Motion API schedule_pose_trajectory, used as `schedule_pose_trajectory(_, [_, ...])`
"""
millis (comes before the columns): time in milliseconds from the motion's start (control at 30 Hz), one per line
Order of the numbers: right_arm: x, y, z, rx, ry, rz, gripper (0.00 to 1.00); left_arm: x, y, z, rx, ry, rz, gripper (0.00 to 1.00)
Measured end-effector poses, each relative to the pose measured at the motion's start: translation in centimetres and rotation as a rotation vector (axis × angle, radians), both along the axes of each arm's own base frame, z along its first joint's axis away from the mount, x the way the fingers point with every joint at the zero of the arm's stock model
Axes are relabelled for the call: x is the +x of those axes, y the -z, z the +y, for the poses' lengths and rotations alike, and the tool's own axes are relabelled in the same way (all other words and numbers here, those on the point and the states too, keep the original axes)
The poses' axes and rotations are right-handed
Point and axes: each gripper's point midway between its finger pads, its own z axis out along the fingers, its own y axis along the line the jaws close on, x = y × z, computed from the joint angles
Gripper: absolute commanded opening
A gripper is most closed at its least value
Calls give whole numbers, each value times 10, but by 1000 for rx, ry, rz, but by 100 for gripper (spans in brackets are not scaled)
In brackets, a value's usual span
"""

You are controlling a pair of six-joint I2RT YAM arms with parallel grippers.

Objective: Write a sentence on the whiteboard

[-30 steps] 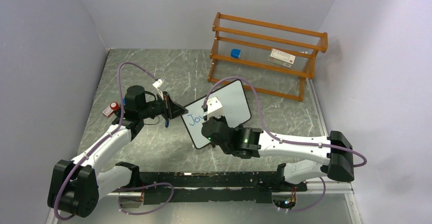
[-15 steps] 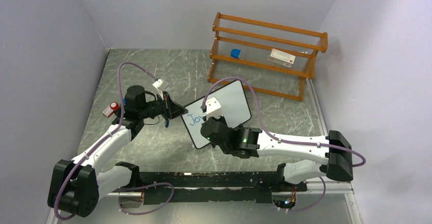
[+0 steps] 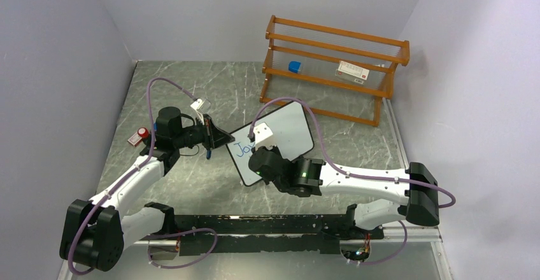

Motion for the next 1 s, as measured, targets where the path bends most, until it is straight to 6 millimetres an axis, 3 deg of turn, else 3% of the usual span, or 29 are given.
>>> schedule_pose_trajectory(1000, [-29, 21, 3, -52, -81, 96, 0, 1, 0, 0, 2, -4, -5, 5])
